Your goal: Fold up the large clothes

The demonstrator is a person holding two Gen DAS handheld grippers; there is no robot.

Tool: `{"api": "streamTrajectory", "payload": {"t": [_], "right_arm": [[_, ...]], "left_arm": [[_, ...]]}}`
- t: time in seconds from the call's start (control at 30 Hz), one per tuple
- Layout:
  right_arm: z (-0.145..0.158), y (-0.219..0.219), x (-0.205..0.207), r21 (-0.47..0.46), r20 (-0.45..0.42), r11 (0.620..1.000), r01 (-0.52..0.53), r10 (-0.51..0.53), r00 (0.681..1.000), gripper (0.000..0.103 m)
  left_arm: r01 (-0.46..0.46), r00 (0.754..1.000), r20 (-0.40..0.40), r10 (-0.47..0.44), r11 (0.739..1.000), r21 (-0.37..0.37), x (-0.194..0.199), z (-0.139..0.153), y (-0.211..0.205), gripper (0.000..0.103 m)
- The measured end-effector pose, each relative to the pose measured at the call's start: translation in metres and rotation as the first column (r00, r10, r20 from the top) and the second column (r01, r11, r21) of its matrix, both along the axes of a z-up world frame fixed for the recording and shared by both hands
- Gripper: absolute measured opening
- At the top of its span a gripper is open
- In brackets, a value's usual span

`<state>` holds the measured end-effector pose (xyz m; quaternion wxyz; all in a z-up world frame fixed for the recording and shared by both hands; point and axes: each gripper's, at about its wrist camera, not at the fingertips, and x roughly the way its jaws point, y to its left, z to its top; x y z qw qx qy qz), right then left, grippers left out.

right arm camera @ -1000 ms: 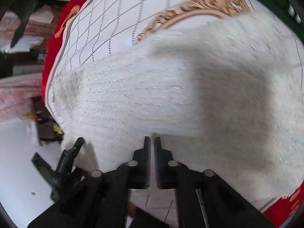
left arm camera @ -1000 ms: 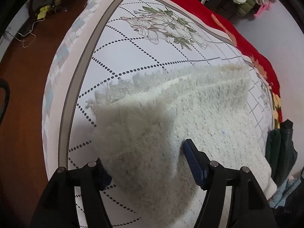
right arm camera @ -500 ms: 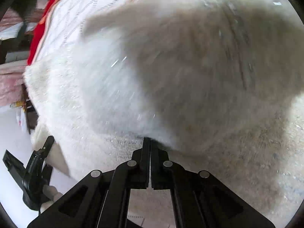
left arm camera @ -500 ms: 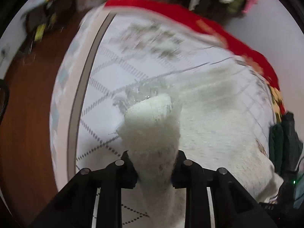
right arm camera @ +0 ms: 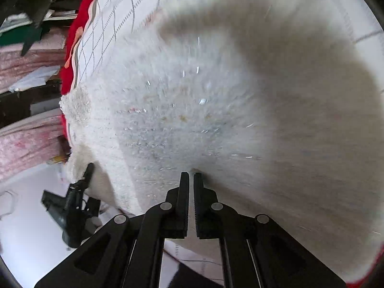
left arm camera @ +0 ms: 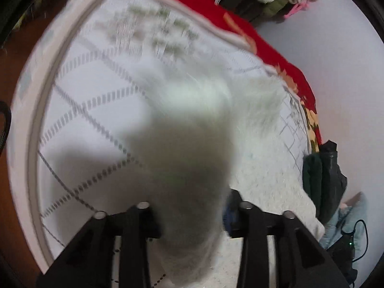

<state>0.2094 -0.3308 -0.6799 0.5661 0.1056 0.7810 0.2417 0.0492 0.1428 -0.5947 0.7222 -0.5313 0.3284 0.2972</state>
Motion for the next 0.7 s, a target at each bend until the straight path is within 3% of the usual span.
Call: {"api": "streamTrajectory", "payload": {"t": [0.03, 0.07, 0.2, 0.27, 0.33, 0.37, 0.47, 0.53, 0.6, 0.7], "right_arm": [[0.005, 0.001, 0.004, -0.016, 0.023, 1.0, -0.001, 0.002, 1.0, 0.004], [0.007, -0.009, 0.004, -0.033, 0.048, 0.999, 0.004, -0.002, 0.999, 0.004], [-0.002, -0.051, 0.003, -0.066, 0.067, 0.994, 0.086, -0.082, 0.994, 0.004], [-0.013, -0.064, 0.005, -0.07, 0.043, 0.989, 0.129, -0.126, 0.991, 0.002], [-0.015, -0.082, -0.001, -0.094, 0.036, 0.977, 0.193, -0.19, 0.981, 0.0], [0.001, -0.094, 0.003, -0.093, 0.038, 0.973, 0.213, -0.211, 0.977, 0.0], [0.028, -0.139, -0.005, -0.134, 0.154, 0.965, 0.225, -0.204, 0.967, 0.004], [0.038, -0.159, -0.007, -0.174, 0.183, 0.958, 0.229, -0.197, 0.963, 0.004], [0.028, -0.166, -0.014, -0.235, 0.185, 0.954, 0.187, -0.144, 0.972, 0.005], [-0.01, -0.175, -0.019, -0.17, 0.119, 0.962, 0.212, -0.194, 0.974, 0.005]], "left_arm": [[0.006, 1.0, 0.016, -0.006, 1.0, -0.01, 0.002, -0.005, -0.002, 0.056], [0.009, 1.0, 0.017, -0.009, 1.0, 0.002, 0.003, -0.004, -0.005, 0.06], [0.027, 0.999, -0.05, -0.022, 0.996, 0.089, 0.029, 0.001, -0.009, 0.059], [0.018, 0.995, -0.097, -0.005, 0.99, 0.138, 0.039, 0.007, -0.008, 0.018], [0.035, 0.994, -0.108, -0.016, 0.984, 0.177, 0.047, 0.016, -0.006, 0.016], [0.039, 0.993, -0.115, -0.015, 0.978, 0.206, 0.05, 0.025, -0.006, 0.016], [0.043, 0.994, -0.107, -0.015, 0.964, 0.262, 0.052, 0.05, -0.003, 0.015], [0.055, 0.995, -0.099, -0.027, 0.954, 0.293, 0.052, 0.064, 0.0, 0.015], [0.076, 0.994, -0.1, -0.045, 0.941, 0.329, 0.052, 0.077, -0.003, 0.015], [0.143, 0.988, -0.106, -0.111, 0.913, 0.382, 0.058, 0.096, -0.016, 0.015]]}}
